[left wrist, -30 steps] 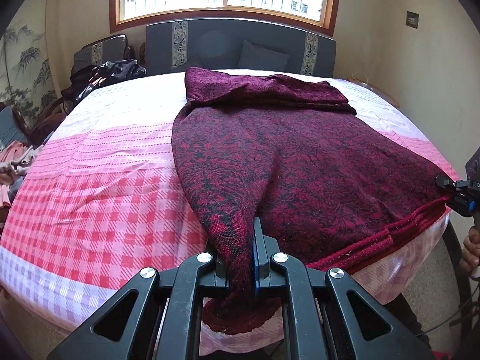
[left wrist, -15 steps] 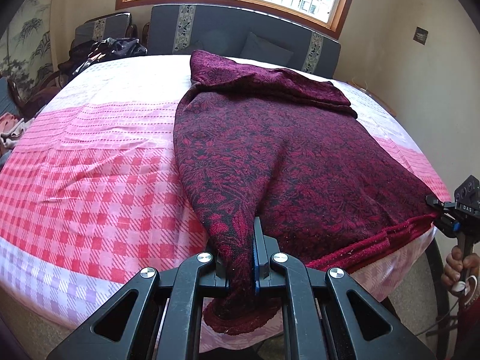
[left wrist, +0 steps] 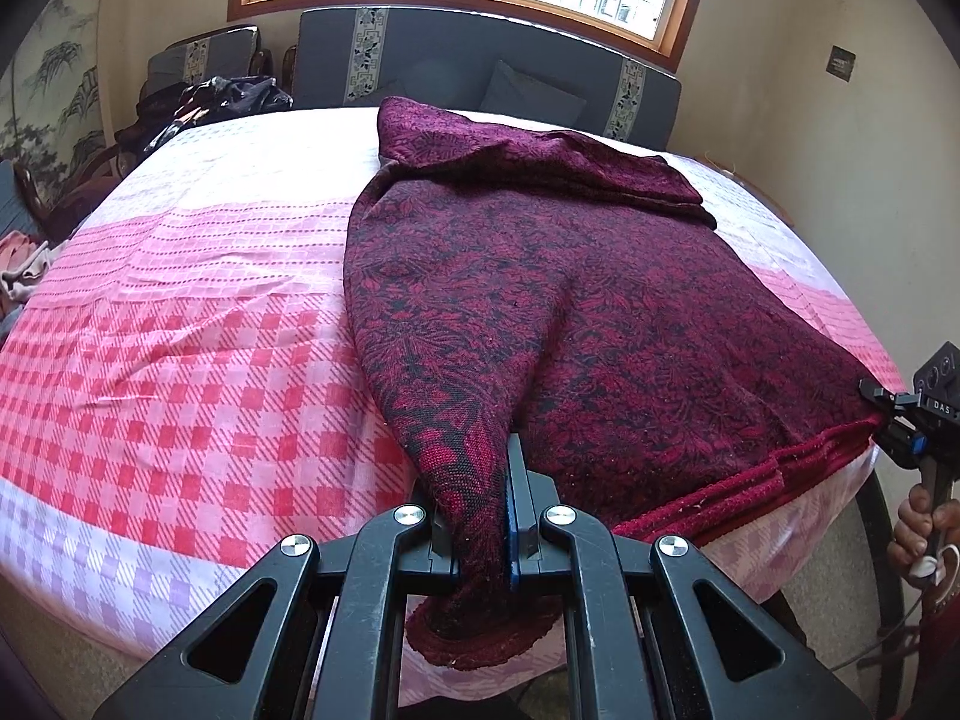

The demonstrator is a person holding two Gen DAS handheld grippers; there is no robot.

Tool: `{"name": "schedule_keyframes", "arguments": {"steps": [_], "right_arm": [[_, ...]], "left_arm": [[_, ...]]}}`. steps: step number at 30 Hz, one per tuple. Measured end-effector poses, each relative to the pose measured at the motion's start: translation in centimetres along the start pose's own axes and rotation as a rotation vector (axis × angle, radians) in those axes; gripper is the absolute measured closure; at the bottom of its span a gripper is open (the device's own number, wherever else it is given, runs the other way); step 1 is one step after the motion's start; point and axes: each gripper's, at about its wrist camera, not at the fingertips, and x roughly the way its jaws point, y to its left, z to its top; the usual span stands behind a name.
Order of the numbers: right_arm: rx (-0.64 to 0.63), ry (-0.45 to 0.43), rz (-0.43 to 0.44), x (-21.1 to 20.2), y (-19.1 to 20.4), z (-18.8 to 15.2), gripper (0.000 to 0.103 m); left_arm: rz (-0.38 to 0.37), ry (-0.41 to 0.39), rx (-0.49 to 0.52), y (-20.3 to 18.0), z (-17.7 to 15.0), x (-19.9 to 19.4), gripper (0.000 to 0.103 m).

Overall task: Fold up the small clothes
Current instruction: 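Grasp the hem with the right tool beside the left tool while the left tool holds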

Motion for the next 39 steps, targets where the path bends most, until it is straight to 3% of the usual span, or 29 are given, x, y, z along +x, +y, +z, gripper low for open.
{"name": "schedule_keyframes", "arguments": {"steps": [39], "right_arm": [[-0.054, -0.019, 0.054, 1.0, 3.0, 3.9, 0.09]], "left_arm": [[0.123, -0.067, 0.169, -2.8, 1.3, -0.6, 0.093]]}}
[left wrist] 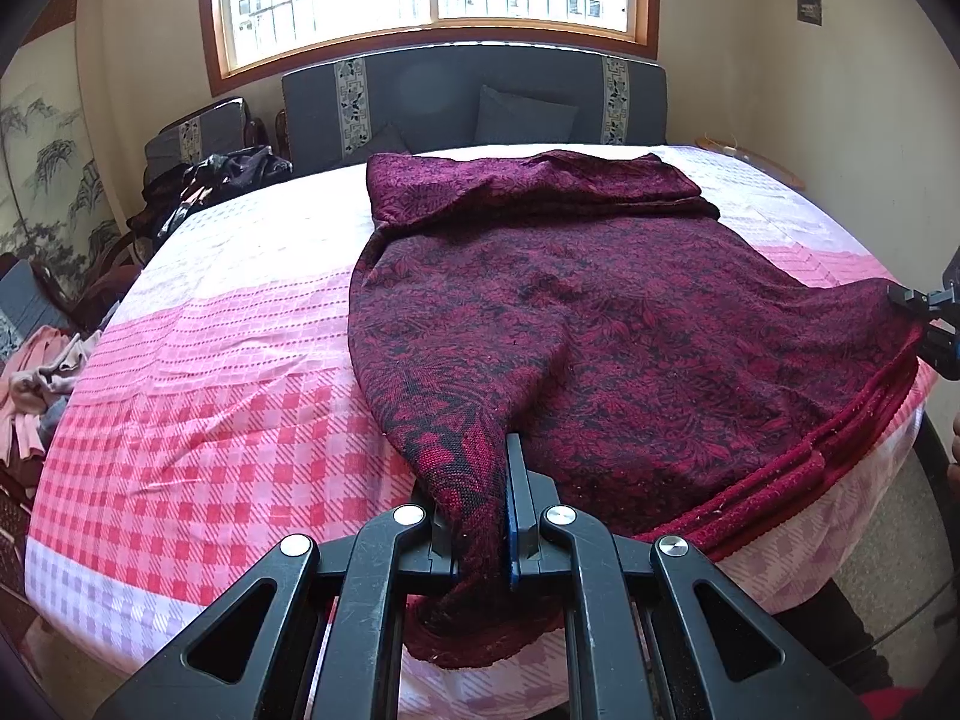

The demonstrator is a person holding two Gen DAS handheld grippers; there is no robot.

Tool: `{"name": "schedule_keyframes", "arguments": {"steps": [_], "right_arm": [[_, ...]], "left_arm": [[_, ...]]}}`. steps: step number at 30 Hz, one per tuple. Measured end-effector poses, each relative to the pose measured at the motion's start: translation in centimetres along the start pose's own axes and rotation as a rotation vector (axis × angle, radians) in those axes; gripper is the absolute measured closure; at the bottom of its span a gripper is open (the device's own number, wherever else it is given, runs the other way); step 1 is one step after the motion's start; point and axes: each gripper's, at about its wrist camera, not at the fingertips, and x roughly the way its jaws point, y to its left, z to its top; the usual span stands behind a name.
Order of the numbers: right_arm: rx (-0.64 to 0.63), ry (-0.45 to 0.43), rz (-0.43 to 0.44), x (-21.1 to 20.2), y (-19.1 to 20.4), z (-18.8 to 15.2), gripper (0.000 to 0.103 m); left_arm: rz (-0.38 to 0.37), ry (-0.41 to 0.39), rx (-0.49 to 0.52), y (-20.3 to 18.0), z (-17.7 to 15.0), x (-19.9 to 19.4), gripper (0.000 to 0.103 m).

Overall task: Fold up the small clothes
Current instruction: 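Grasp the hem with the right tool beside the left tool while the left tool holds, then lift the hem with both tools and fold it toward the collar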

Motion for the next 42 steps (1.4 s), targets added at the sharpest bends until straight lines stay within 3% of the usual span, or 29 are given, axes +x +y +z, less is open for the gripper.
{"name": "schedule_keyframes", "arguments": {"steps": [12, 23, 42], "right_arm": [[-0.056, -0.005, 0.0, 0.4, 2.0, 3.3, 0.09], [-0.125, -0.031, 0.023, 1.5, 5.2, 8.7, 0.09], [-0.116, -0.073, 0.005, 6.1, 6.1, 17.7, 0.091]], "left_arm": [[-0.068, 0.008, -0.06, 1.6, 3.0, 0.3, 0.093], [-0.08, -0.064, -0.075, 2.7, 8.8, 0.0, 0.093], [-0.009, -0.086, -0.069, 4.1, 16.6, 5.0, 0.093]]}}
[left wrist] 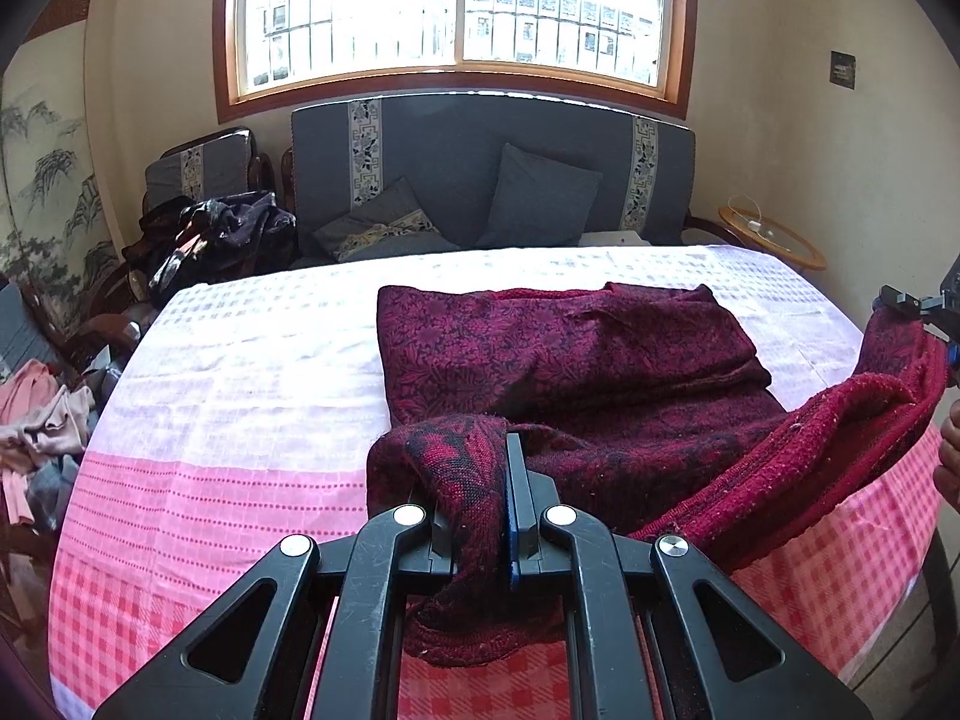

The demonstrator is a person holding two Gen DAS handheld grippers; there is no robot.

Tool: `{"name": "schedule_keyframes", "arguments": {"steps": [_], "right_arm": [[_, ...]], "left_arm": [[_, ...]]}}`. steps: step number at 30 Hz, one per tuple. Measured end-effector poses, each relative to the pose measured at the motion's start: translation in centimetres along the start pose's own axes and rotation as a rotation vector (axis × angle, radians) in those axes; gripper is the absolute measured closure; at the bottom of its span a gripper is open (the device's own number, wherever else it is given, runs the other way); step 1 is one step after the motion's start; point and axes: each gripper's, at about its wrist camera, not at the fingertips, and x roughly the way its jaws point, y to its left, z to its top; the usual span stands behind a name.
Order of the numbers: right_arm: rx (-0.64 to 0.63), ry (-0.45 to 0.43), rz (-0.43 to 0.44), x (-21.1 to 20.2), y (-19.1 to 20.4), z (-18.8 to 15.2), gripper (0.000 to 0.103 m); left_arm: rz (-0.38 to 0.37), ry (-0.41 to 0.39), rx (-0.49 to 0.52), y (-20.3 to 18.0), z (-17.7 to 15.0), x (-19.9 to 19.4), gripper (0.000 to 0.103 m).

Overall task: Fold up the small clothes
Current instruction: 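Lift the hem with both tools and fold it toward the collar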

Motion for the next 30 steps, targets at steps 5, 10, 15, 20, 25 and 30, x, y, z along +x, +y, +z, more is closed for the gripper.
{"name": "schedule_keyframes", "arguments": {"steps": [5, 10, 15, 20, 25, 30], "right_arm": [[0.005, -0.018, -0.014, 0.4, 0.1, 0.9, 0.091], [-0.004, -0.034, -0.025, 0.1, 0.5, 1.7, 0.092], [-0.006, -0.046, -0.04, 0.8, 0.8, 3.6, 0.092], [-0.007, -0.052, -0.071, 2.7, 0.5, 6.0, 0.092], [0.026, -0.056, -0.099, 5.4, -1.4, 8.5, 0.092], [0.062, -0.044, -0.136, 8.4, -3.7, 10.3, 0.092]], "left_arm": [[0.003, -0.006, -0.02, 0.4, 0.8, 0.5, 0.093], [0.02, -0.013, -0.001, 0.2, 1.6, 0.8, 0.093], [0.043, -0.032, -0.001, 0.3, 3.5, 1.8, 0.093], [0.061, -0.023, -0.013, 0.8, 6.0, 4.6, 0.093], [0.09, -0.004, -0.016, 1.3, 8.2, 8.5, 0.093], [0.111, 0.023, -0.044, 2.1, 9.0, 12.8, 0.093]]}}
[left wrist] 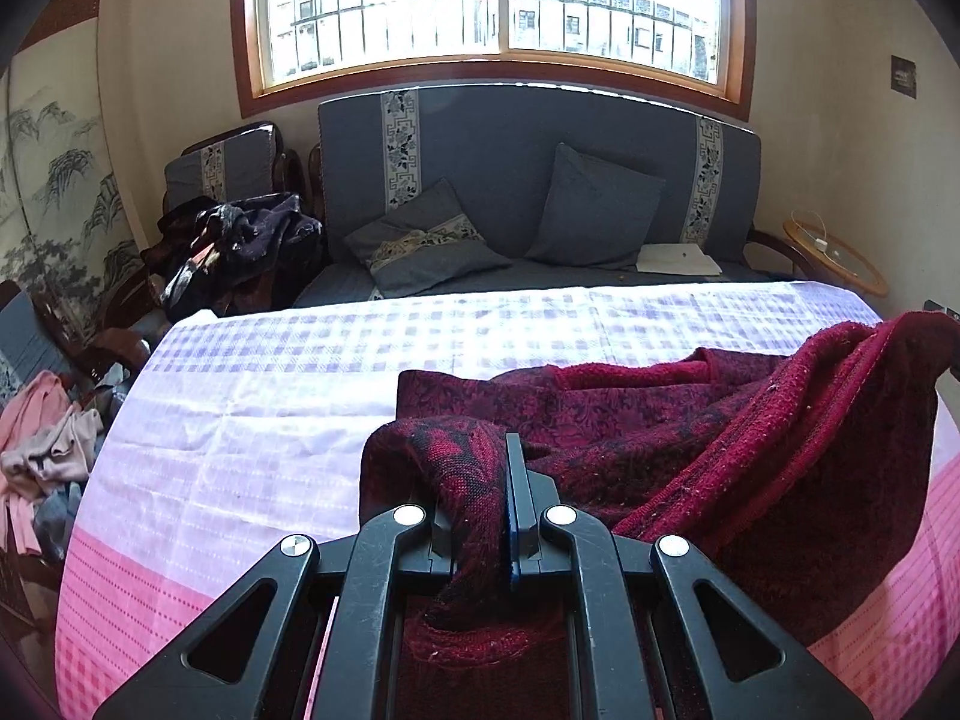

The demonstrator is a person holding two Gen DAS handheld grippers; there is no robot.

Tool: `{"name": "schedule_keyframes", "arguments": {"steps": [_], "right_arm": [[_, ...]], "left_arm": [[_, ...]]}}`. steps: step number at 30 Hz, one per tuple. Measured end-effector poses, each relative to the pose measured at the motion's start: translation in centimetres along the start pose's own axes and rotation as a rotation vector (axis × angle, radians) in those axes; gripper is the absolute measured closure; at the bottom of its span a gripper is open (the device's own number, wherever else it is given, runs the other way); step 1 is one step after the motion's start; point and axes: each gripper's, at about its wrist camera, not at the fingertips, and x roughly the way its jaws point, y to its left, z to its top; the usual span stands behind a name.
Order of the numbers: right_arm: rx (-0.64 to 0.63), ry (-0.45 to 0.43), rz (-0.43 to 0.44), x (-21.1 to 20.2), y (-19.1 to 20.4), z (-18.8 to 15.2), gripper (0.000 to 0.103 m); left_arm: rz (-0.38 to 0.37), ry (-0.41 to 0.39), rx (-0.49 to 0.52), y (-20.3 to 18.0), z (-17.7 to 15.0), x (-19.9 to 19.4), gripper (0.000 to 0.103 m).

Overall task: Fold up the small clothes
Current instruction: 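Lift the hem with both tools and fold it toward the collar, then open both tools and release the folded hem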

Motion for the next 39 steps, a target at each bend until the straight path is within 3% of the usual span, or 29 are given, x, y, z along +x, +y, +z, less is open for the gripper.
{"name": "schedule_keyframes", "arguments": {"steps": [7, 11, 19, 20, 21, 23, 25, 28, 33, 39], "right_arm": [[0.062, 0.02, -0.024, 4.1, -3.3, 0.9, 0.089], [0.062, -0.007, -0.053, 4.5, -4.5, 0.5, 0.081], [0.104, 0.011, 0.003, 2.4, -6.5, -3.1, 0.063], [0.106, 0.017, 0.008, 2.0, -6.6, -3.9, 0.061], [0.107, 0.025, 0.016, 1.6, -6.8, -4.7, 0.056], [0.1, 0.051, 0.013, 0.9, -7.0, -6.8, 0.052], [0.086, 0.075, -0.01, 0.4, -7.2, -8.8, 0.049], [0.066, 0.107, -0.042, 0.1, -7.6, -11.3, 0.049], [0.052, 0.105, -0.059, -0.6, -8.1, -12.9, 0.048], [0.052, 0.12, -0.073, -0.7, -8.5, -13.6, 0.048]], "left_arm": [[-0.054, 0.035, -0.057, 1.0, -0.1, 3.5, 0.086], [-0.109, 0.044, -0.103, 1.9, 0.0, 4.2, 0.077], [-0.224, -0.006, -0.167, 3.5, 0.5, 2.3, 0.048], [-0.213, -0.026, -0.162, 3.6, 0.5, 1.8, 0.042], [-0.185, -0.058, -0.152, 3.8, 0.5, 1.1, 0.03], [-0.17, -0.124, -0.137, 4.4, 0.8, -0.2, 0.02], [-0.183, -0.161, -0.126, 5.1, 1.3, -1.2, 0.019], [-0.133, -0.166, -0.125, 6.2, 1.7, -2.2, 0.018], [-0.096, -0.105, -0.137, 9.0, -1.4, -2.2, 0.018], [-0.202, 0.113, -0.167, 10.6, -9.2, 1.8, 0.018]]}}
